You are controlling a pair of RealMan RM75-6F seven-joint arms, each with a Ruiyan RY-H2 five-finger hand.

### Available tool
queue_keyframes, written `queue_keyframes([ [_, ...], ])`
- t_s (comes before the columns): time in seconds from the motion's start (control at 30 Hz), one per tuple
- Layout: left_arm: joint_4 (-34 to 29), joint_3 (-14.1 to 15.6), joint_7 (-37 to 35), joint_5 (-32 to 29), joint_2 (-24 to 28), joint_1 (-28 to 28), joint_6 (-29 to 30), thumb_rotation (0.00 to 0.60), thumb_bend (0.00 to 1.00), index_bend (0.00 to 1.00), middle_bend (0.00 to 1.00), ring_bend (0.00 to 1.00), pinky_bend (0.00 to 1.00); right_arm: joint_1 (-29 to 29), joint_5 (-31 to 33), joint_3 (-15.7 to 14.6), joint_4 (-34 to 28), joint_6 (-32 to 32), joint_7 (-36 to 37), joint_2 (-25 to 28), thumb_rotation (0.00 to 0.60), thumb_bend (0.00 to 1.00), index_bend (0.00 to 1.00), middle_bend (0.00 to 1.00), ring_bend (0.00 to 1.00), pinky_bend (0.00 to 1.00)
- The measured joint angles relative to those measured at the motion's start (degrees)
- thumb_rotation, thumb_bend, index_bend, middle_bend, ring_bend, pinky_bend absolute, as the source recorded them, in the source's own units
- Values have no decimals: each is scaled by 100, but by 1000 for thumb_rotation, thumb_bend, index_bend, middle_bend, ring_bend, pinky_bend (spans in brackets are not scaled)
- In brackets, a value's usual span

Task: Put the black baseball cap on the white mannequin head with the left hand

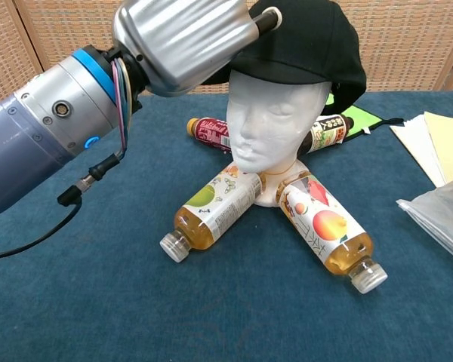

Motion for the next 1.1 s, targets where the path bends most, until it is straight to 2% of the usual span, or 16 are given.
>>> queue_keyframes([
  [0.17, -12, 68, -93, 78, 65, 61, 18, 600, 251, 187, 889, 842, 741, -1, -5, -2, -3, -1, -18, -4, 600, 48, 26, 0, 0, 0],
  [0.27, -12, 87, -125, 103, 89, 81, 26, 600, 263, 235, 889, 842, 739, 0, -7, -6, -4, -6, -30, -10, 600, 49, 26, 0, 0, 0],
  [0.33, -8, 93, -144, 114, 96, 94, 39, 600, 282, 299, 889, 842, 736, 0, -7, -5, -4, -8, -35, -13, 600, 49, 26, 0, 0, 0],
  [0.5, 49, 111, -224, 241, 116, 77, 52, 600, 386, 613, 889, 841, 733, -2, -3, -2, -6, -5, -43, -16, 600, 48, 25, 0, 0, 0],
  [0.6, 70, 112, -258, 308, 143, 51, 22, 600, 442, 735, 889, 842, 733, -3, -2, 1, -5, 1, -37, -16, 600, 48, 25, 0, 0, 0],
  [0.9, 80, 150, -314, 524, 293, -24, -118, 600, 450, 757, 889, 841, 731, -5, -9, 5, -7, 17, -27, -10, 600, 49, 25, 0, 0, 0],
  [1.1, 106, 147, -378, 557, 225, 34, -29, 600, 611, 730, 900, 843, 750, -4, -10, 4, -5, 13, -34, -14, 600, 48, 25, 0, 0, 0],
])
